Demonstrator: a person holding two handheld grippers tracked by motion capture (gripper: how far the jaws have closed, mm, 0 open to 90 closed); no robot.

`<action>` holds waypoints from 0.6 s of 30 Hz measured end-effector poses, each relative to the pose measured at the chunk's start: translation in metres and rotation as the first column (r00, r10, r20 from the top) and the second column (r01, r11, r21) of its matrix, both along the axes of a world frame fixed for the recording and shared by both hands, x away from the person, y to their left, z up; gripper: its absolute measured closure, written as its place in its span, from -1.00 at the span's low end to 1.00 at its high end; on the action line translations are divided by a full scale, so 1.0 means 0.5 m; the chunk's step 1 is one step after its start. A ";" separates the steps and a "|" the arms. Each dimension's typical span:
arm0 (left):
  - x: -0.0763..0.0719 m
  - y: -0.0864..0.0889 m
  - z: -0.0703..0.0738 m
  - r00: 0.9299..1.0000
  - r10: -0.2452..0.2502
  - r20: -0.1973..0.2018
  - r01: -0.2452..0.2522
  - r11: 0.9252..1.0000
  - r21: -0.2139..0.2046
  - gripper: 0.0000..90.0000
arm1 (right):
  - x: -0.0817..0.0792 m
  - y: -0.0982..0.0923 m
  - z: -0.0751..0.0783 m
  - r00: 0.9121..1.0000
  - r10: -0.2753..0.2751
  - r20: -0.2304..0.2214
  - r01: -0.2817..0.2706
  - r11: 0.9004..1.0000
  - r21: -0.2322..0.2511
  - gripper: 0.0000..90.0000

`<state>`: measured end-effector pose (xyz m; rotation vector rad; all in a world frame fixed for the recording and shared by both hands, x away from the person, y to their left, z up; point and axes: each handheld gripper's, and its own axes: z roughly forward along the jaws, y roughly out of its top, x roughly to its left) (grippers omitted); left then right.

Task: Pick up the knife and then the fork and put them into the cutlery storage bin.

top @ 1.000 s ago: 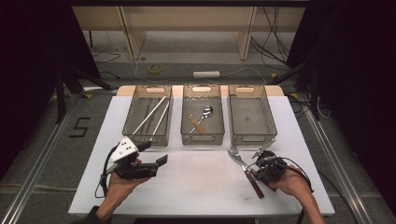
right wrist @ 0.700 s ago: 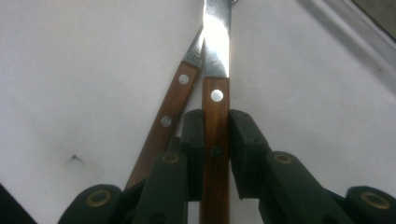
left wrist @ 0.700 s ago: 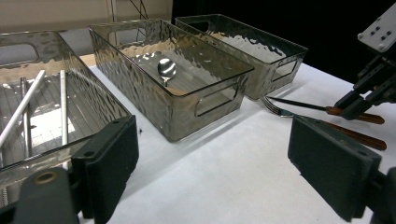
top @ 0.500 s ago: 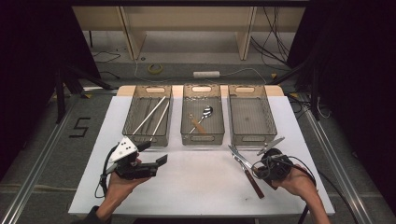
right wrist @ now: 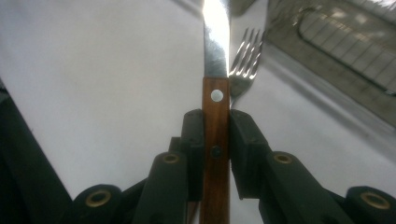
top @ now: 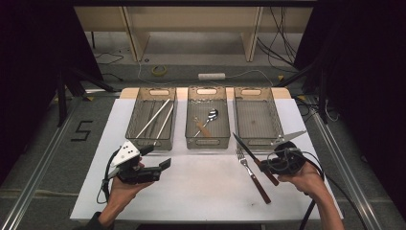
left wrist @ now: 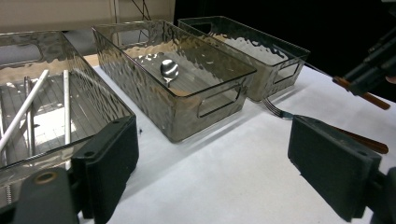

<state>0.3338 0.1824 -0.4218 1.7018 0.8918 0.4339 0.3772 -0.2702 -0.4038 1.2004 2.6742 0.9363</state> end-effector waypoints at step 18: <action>0.001 0.003 -0.001 1.000 0.003 0.002 -0.003 1.000 0.001 -0.65 | 0.094 0.011 0.041 0.991 -0.116 0.060 0.111 0.990 0.092 0.72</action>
